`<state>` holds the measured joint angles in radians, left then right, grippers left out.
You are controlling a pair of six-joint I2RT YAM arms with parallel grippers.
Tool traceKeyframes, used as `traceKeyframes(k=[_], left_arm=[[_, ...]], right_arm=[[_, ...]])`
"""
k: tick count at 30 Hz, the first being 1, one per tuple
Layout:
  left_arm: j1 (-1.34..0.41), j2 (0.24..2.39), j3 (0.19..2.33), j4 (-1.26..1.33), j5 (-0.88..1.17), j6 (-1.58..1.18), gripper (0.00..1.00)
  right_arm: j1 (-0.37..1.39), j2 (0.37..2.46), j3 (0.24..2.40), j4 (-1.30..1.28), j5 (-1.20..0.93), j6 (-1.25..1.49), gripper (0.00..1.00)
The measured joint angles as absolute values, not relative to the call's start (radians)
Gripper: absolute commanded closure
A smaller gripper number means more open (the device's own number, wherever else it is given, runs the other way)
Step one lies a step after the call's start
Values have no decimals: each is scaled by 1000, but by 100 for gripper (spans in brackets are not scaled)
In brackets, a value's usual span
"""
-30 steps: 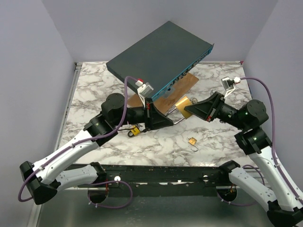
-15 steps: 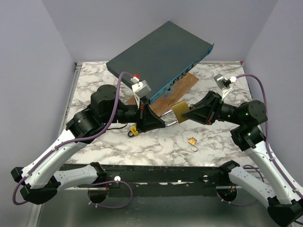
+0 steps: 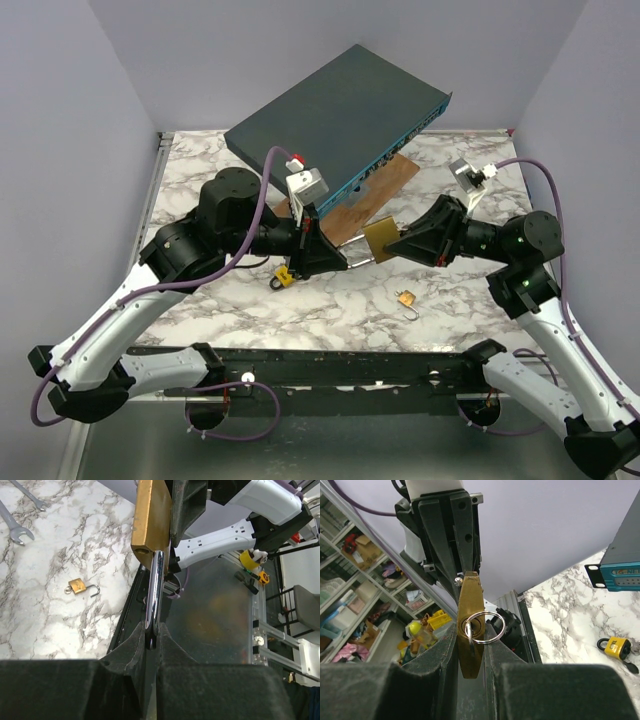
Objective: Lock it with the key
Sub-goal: Lock the lock.
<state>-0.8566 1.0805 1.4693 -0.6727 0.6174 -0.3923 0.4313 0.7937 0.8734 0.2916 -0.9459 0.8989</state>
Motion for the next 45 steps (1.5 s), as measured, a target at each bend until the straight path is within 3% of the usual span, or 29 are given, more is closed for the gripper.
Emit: traceKeyframes(k=[45], left_arm=[[-837, 1155, 1517, -780, 692, -344, 100]], right_arm=[[434, 804, 862, 230, -1011, 825, 74]])
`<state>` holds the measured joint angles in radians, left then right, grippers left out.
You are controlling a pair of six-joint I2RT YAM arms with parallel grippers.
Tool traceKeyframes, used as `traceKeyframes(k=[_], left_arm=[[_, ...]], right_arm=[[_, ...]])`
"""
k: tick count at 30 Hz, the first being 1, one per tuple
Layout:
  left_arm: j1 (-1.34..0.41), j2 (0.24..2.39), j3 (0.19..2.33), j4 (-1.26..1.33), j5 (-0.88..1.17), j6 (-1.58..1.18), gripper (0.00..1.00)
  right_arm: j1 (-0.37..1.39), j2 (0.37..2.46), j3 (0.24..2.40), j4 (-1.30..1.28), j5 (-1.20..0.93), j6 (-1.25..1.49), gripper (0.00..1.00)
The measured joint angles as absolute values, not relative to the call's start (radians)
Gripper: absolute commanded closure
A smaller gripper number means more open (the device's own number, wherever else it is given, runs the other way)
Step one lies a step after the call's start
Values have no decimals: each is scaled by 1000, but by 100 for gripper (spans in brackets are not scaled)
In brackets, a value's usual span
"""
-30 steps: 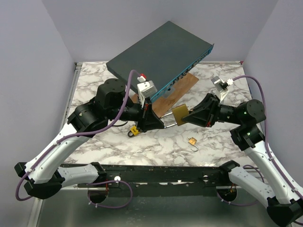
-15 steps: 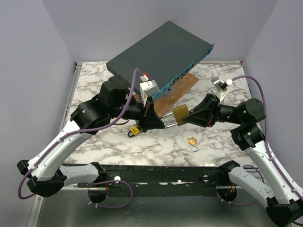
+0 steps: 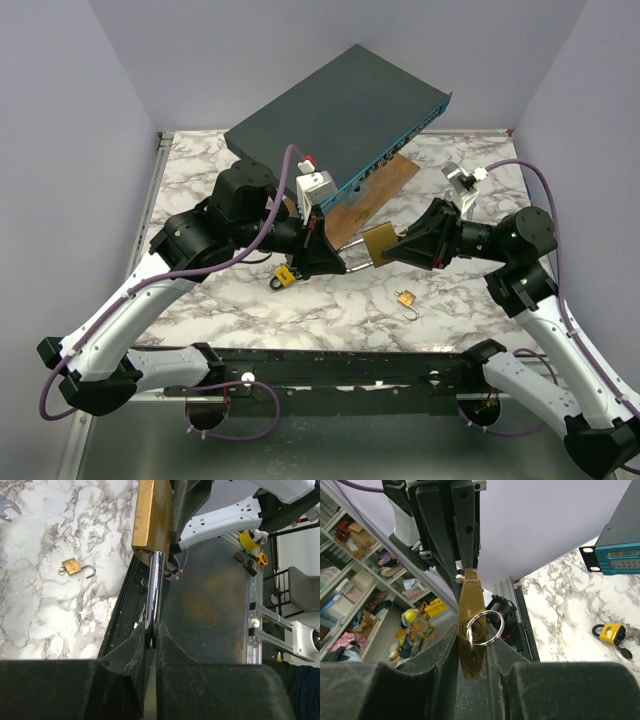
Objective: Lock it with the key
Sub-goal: Lock the lock.
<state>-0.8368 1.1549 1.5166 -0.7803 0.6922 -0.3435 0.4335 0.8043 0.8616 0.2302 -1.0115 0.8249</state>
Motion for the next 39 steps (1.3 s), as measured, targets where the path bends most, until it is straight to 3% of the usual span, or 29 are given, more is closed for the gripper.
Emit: traceKeyframes(k=[9, 15, 17, 19, 20, 23, 25, 39], left_arm=[[-837, 1155, 1517, -815, 706, -343, 100], [-833, 1153, 1516, -840, 710, -343, 100], [-833, 1152, 1516, -846, 710, -343, 100], [-833, 1151, 1514, -847, 710, -344, 100], [-833, 1149, 1512, -848, 710, -344, 98], [-833, 1140, 1507, -846, 709, -345, 72], [-834, 1131, 1494, -810, 707, -354, 61], [-817, 946, 1323, -520, 661, -450, 53]], right_arm=[[486, 824, 862, 209, -1002, 792, 78], [525, 824, 862, 188, -972, 772, 89], [530, 824, 862, 184, -965, 766, 99], [532, 824, 862, 183, -963, 763, 99], [534, 822, 862, 182, -960, 761, 99], [542, 814, 862, 176, -949, 757, 99], [551, 806, 862, 176, -929, 751, 99], [580, 778, 869, 185, -793, 805, 99]])
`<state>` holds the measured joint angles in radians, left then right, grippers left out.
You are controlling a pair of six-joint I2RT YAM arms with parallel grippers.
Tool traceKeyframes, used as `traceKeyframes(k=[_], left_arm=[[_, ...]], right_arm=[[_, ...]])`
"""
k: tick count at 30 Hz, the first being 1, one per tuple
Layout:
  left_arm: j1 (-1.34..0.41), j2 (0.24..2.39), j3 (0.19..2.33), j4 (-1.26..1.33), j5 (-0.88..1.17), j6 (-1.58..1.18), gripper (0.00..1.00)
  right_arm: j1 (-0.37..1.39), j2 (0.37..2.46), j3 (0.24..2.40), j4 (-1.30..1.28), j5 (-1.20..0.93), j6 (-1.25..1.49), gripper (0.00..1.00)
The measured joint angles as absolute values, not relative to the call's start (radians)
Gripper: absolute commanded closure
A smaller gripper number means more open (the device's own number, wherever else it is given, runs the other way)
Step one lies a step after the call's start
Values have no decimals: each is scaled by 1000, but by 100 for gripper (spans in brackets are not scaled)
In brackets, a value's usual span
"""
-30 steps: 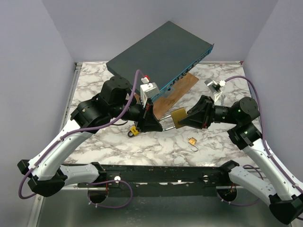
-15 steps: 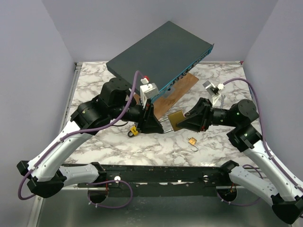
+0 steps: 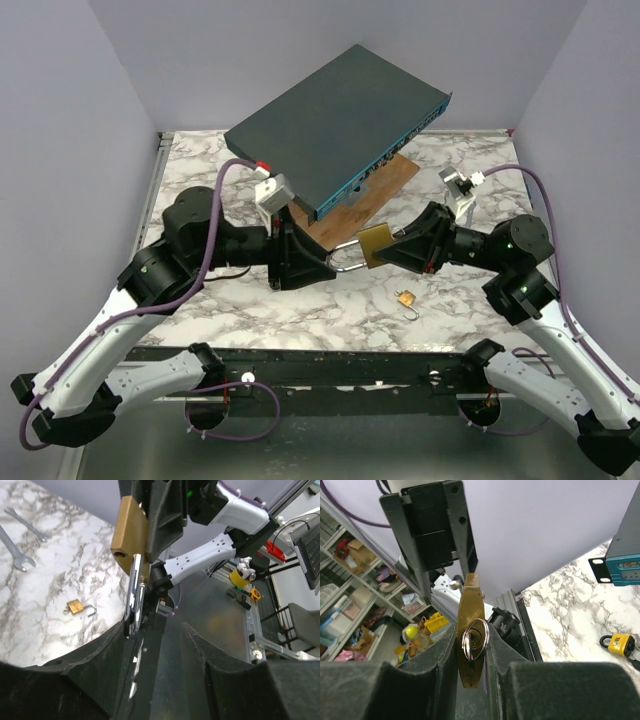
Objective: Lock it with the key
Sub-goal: Lock the lock.
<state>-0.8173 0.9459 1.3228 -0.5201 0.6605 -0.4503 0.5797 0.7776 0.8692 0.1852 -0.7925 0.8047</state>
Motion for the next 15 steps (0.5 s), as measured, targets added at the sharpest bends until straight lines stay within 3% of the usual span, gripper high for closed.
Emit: traceKeyframes(k=[15], left_arm=[[-787, 847, 1172, -315, 575, -586, 51]], right_arm=[[580, 812, 903, 294, -746, 895, 99]])
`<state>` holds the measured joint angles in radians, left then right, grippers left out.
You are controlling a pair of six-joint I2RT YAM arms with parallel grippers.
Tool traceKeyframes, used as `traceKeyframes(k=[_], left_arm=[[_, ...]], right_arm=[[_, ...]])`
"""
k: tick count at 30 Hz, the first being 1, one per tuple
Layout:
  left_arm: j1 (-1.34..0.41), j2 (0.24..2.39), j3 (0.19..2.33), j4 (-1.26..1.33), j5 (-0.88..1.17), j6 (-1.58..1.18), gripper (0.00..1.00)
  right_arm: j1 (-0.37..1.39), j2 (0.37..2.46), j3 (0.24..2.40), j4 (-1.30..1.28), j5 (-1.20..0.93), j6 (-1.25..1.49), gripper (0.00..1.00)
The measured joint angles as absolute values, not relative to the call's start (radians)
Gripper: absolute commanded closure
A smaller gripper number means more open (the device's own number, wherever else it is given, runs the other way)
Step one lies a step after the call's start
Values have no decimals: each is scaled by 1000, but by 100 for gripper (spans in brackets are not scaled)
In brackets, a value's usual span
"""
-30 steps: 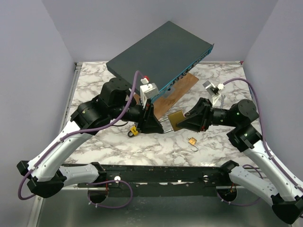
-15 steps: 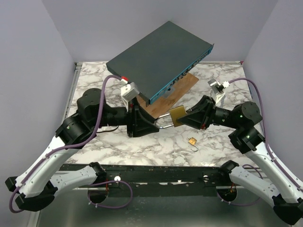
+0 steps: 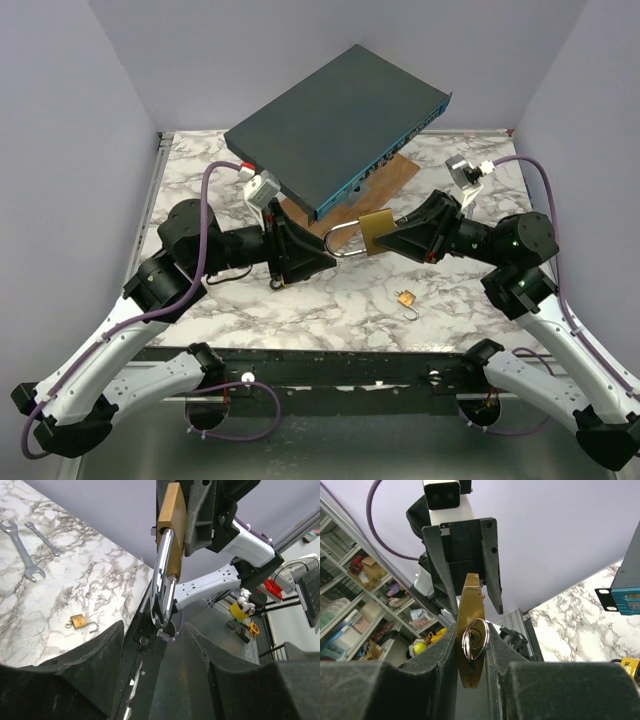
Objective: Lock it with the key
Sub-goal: Lock the lock.
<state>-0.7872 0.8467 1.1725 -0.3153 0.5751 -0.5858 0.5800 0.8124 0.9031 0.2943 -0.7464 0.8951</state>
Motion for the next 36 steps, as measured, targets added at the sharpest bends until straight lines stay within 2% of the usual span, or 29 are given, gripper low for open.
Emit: traceKeyframes(k=[7, 12, 18, 22, 36], left_arm=[[-786, 845, 1161, -233, 529, -630, 58], [-785, 849, 1161, -159, 528, -668, 75], [-785, 865, 1161, -131, 529, -689, 88], [-785, 876, 1161, -128, 533, -697, 100], [-774, 907, 1174, -120, 565, -709, 100]], right_arm=[[580, 825, 910, 322, -747, 919, 99], [580, 825, 910, 323, -747, 923, 99], [580, 824, 910, 323, -747, 923, 99], [580, 824, 910, 323, -749, 923, 99], [574, 842, 934, 321, -783, 888, 99]])
